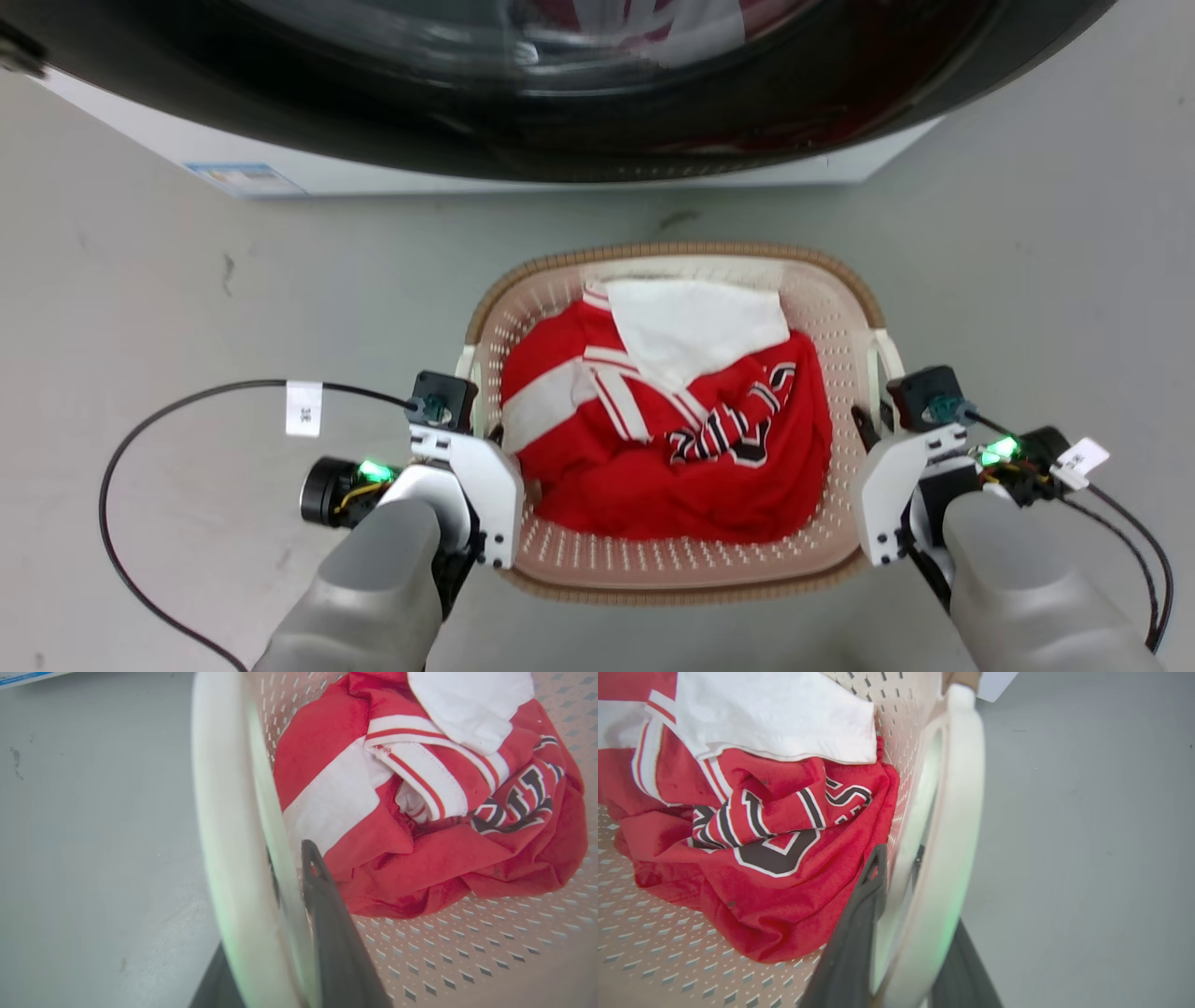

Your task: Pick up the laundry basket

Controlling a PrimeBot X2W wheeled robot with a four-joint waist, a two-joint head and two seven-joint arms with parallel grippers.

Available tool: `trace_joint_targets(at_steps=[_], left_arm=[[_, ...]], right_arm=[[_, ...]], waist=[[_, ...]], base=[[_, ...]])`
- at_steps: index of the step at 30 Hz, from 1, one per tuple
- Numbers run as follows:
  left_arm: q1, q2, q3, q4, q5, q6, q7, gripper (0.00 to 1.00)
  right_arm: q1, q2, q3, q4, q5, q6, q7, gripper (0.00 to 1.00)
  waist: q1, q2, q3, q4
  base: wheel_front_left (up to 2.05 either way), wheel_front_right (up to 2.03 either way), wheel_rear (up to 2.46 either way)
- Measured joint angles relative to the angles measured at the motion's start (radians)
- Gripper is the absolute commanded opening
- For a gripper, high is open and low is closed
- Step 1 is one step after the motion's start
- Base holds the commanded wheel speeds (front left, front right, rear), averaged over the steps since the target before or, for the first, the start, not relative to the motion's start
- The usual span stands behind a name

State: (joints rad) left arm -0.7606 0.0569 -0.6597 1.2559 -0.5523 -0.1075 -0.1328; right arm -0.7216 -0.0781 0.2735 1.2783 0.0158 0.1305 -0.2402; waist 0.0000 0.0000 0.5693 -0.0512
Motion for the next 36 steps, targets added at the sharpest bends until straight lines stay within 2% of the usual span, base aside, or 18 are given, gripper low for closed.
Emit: trace_joint_targets(at_steps=[12,13,17,29,36], left_arm=[[0.105,0.001,-0.040,0.016,-0.085,-0.008,0.101,0.00],[0.142,0.001,-0.052,0.018,-0.113,-0.012,0.134,0.00],[0.177,0.002,-0.064,0.021,-0.139,-0.013,0.171,0.00],[0.263,0.015,-0.105,0.011,-0.217,-0.013,0.272,0.00],[0.283,0.037,-0.133,-0.005,-0.251,-0.013,0.299,0.00]], right_arm=[[0.093,0.011,0.113,0.010,0.111,0.000,0.098,0.00],[0.125,0.012,0.160,0.012,0.149,0.000,0.128,0.00],[0.151,0.013,0.207,0.012,0.193,-0.001,0.162,0.00],[0.225,0.013,0.361,-0.003,0.339,-0.003,0.274,0.00],[0.235,0.013,0.444,-0.021,0.410,-0.007,0.310,0.00]], waist=[[-0.0001,0.0000,-0.223,0.027],[-0.0001,0.0001,-0.292,0.031],[-0.0002,0.0001,-0.360,0.033],[-0.0002,0.0001,-0.521,0.026],[-0.0002,0.0001,-0.570,0.017]], base=[[0.00,0.00,0.00],[0.00,0.00,0.00],[0.00,0.00,0.00],[0.00,0.00,0.00],[0.00,0.00,0.00]])
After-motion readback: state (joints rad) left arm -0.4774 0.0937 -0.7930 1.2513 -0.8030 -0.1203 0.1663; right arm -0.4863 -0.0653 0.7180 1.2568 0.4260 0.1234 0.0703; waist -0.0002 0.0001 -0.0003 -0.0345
